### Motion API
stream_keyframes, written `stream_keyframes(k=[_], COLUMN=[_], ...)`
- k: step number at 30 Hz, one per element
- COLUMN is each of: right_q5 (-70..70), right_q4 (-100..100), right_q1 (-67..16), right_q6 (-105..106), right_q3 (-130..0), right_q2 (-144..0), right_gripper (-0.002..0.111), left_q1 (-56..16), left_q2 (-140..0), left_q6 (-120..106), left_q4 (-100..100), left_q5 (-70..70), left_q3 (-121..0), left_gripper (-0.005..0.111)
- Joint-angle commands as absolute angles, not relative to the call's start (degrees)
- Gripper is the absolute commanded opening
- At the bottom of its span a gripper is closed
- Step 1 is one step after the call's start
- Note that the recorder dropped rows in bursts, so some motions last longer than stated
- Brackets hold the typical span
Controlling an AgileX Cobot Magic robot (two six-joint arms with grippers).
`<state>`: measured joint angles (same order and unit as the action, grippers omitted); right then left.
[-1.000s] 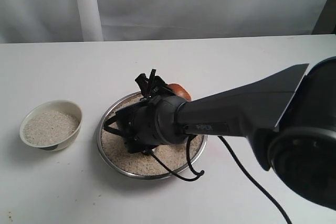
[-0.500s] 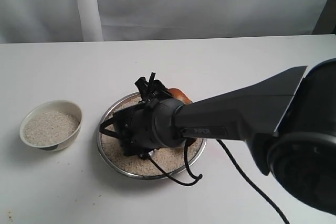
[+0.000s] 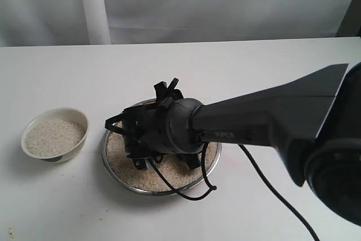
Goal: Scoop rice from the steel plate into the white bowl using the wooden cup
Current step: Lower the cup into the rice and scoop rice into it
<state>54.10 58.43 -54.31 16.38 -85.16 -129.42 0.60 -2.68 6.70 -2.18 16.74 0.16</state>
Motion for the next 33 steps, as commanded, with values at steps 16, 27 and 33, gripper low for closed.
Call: stream_keyframes(k=[16, 27, 33], right_q5=[45.6, 41.6, 39.0], right_q4=[45.5, 40.2, 39.6], right_q1=[-53.0, -52.5, -52.5], right_q6=[-1.2, -8.6, -14.1], right_q3=[-85.1, -85.1, -85.1], right_q2=[-126.9, -126.7, -126.7], right_gripper=[0.0, 0.0, 0.0], left_q1=[0.7, 0.7, 0.7], left_q2=[-2.8, -2.8, -2.8], left_q6=[7.0, 7.0, 7.0], left_q4=[-1.9, -1.9, -1.9], left_q5=[16.4, 16.4, 16.4], left_q3=[0.0, 0.0, 0.0], left_gripper=[0.0, 0.0, 0.0])
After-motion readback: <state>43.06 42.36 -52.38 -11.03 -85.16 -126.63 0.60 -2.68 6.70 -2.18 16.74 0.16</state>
